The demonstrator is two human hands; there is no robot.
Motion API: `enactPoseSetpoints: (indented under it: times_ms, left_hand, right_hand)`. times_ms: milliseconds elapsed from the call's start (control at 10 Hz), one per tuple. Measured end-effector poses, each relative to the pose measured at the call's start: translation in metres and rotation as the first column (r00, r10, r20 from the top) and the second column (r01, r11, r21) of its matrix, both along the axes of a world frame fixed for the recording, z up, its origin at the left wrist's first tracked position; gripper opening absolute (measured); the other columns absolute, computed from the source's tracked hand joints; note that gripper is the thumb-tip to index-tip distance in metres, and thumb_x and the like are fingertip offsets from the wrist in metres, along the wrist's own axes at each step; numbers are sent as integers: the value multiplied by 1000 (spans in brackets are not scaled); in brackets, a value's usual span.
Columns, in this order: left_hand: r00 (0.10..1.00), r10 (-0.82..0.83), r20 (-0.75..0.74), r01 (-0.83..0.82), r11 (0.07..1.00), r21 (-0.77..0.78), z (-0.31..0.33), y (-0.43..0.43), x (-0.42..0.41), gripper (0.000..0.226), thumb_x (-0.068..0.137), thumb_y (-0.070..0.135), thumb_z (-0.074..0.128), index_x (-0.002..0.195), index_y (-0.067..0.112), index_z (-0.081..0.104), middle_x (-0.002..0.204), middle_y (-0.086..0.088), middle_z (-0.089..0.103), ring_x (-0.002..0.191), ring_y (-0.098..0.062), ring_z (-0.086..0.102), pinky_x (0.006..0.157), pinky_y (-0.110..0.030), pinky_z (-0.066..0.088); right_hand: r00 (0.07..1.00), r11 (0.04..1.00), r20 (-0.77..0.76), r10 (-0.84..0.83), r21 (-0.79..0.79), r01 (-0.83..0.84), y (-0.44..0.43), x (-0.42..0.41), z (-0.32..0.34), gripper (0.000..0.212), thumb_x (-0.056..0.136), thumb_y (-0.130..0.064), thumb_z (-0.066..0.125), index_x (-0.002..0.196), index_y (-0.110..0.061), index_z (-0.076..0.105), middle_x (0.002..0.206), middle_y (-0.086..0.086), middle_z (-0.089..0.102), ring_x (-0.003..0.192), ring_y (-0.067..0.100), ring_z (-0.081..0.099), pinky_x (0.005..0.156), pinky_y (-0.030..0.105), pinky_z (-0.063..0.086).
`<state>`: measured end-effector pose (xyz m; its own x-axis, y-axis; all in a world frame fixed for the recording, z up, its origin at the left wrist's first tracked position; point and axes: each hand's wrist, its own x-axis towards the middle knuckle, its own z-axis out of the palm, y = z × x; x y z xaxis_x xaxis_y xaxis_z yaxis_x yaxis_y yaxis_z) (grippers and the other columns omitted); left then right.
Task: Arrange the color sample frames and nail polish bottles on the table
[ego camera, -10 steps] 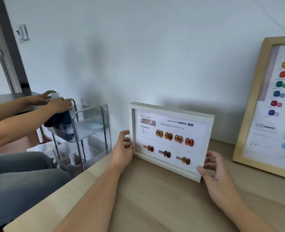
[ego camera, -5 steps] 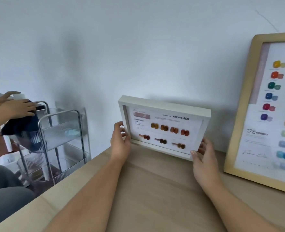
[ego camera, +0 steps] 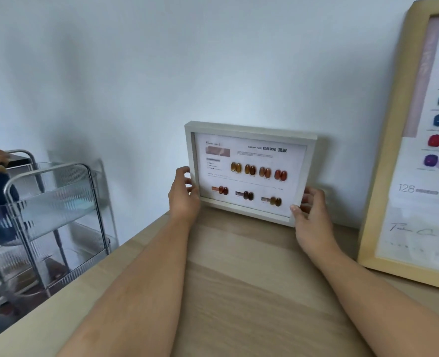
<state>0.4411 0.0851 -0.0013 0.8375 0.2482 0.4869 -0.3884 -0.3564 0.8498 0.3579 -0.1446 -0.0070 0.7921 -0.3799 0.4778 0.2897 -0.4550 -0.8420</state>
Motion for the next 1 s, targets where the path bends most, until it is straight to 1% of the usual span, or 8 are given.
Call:
enactPoseSetpoints:
  times_ms: [100, 200, 300, 400, 700, 800, 900, 1000]
  left_hand:
    - [1000, -16, -2, 16, 1000, -2, 1, -2, 3, 40, 89, 3, 43, 119, 29, 43, 99, 1, 54, 86, -17, 57, 57, -22, 44]
    - [999, -9, -45, 9, 1000, 3, -2, -3, 6, 39, 88, 4, 44, 118, 29, 45, 95, 3, 54, 84, -17, 58, 59, -24, 45]
    - [996, -24, -83, 26, 999, 23, -5, -2, 8, 40, 89, 4, 44, 119, 30, 46, 90, 6, 54, 85, -17, 58, 62, -28, 46]
    - [995, -33, -93, 37, 998, 42, -6, -3, 9, 43, 89, 3, 42, 120, 33, 45, 90, 5, 55, 88, -19, 59, 66, -30, 45]
    - [995, -13, -95, 17, 999, 44, -7, -6, 10, 46, 86, 1, 43, 121, 32, 44, 94, 1, 57, 87, -19, 60, 66, -31, 49]
    - [993, -17, -115, 24, 998, 64, -7, -6, 8, 48, 84, 0, 45, 122, 30, 42, 96, -2, 58, 89, -21, 60, 73, -36, 52]
    - [992, -28, -127, 37, 997, 72, -7, -4, 6, 49, 84, 3, 50, 125, 29, 39, 101, -3, 57, 93, -21, 60, 74, -35, 50]
    - [985, 0, -171, -3, 1000, -18, -6, -3, -2, 51, 85, 10, 57, 129, 27, 36, 108, -3, 54, 97, -18, 56, 77, -34, 47]
  right_hand:
    - [1000, 1000, -25, 1, 8, -1, -4, 1, 1, 36, 91, -7, 51, 123, -17, 40, 105, -4, 52, 91, 11, 51, 78, 26, 38]
    - [999, 1000, -37, -2, 15, 2, -7, 2, -2, 36, 90, -7, 52, 124, -16, 42, 105, -4, 53, 90, 11, 51, 79, 27, 39]
    - [999, 1000, -48, -4, 28, 5, -9, 4, -5, 37, 90, -11, 53, 125, -19, 43, 107, -6, 54, 91, 9, 52, 76, 25, 39]
    - [999, 1000, -49, -2, 25, 3, -11, 6, -7, 36, 91, -13, 53, 125, -19, 42, 112, -5, 56, 94, 11, 53, 74, 25, 38]
    - [998, 1000, -61, -3, 10, 4, -13, 6, -9, 38, 92, -15, 51, 128, -21, 40, 119, 2, 55, 97, 13, 52, 80, 28, 38]
    - [996, 1000, -84, 7, 5, -6, -12, 2, -7, 40, 92, -17, 51, 129, -21, 38, 120, 2, 54, 97, 12, 51, 81, 28, 38]
    - [997, 1000, -79, 9, 23, -8, -10, -2, -5, 45, 91, -17, 52, 132, -19, 35, 123, 3, 54, 102, 14, 52, 84, 29, 40]
    - [996, 997, -76, -39, 57, 43, -9, -12, -4, 47, 91, -17, 52, 134, -19, 34, 130, 5, 50, 111, 17, 51, 92, 30, 40]
